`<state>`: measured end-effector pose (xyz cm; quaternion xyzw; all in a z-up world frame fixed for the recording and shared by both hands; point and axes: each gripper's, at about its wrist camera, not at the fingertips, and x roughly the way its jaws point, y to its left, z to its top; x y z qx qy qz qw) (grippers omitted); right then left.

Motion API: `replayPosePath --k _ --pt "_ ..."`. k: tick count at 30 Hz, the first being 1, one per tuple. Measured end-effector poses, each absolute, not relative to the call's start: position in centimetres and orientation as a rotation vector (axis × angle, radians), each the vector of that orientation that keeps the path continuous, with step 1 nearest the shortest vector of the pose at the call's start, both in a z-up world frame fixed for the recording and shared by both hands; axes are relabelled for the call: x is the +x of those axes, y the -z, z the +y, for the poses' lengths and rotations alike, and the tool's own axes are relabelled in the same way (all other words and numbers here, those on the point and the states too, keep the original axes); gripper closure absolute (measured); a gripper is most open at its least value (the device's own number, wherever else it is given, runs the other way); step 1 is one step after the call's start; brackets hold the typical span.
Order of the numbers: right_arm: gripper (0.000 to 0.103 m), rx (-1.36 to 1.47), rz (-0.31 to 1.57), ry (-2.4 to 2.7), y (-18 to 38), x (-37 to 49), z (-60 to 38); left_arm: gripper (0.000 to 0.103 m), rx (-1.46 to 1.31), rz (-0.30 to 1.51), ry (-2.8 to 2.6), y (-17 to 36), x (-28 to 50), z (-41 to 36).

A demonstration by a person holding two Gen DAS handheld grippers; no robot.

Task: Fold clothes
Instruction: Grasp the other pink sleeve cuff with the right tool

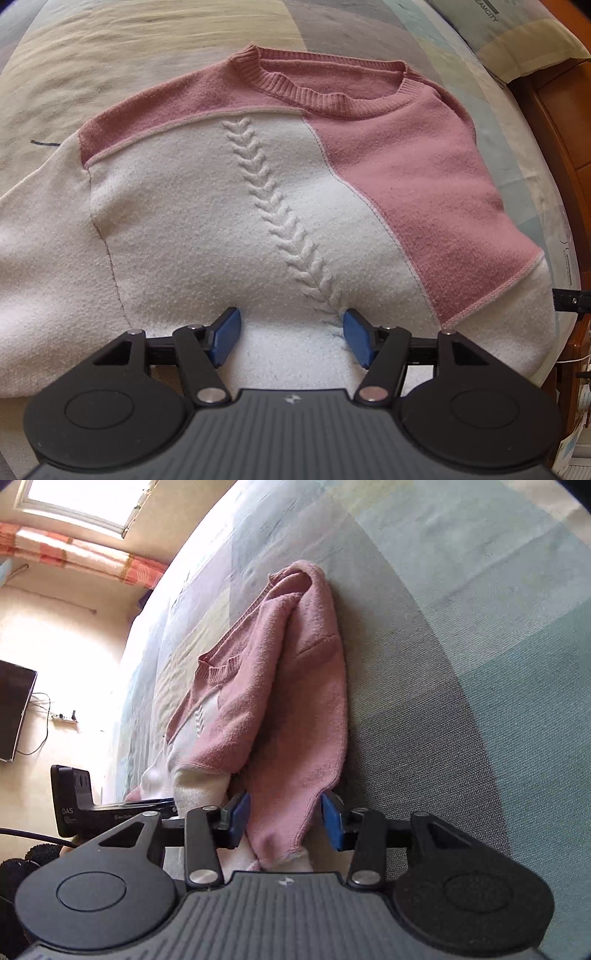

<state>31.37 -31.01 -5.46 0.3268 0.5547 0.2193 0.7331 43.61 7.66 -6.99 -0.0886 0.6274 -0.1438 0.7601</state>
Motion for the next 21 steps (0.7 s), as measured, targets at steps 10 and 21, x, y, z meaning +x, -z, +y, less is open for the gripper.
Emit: replayPosePath --k 10,21 --pt "0.055 1.010 1.253 -0.474 7.8 30.5 -31.4 0.034 -0.208 1.349 0.338 7.0 43.5 7.7" --pt "0.092 0.861 1.268 -0.420 8.4 33.1 -28.9 0.034 -0.208 1.310 0.381 5.1 43.2 7.2"
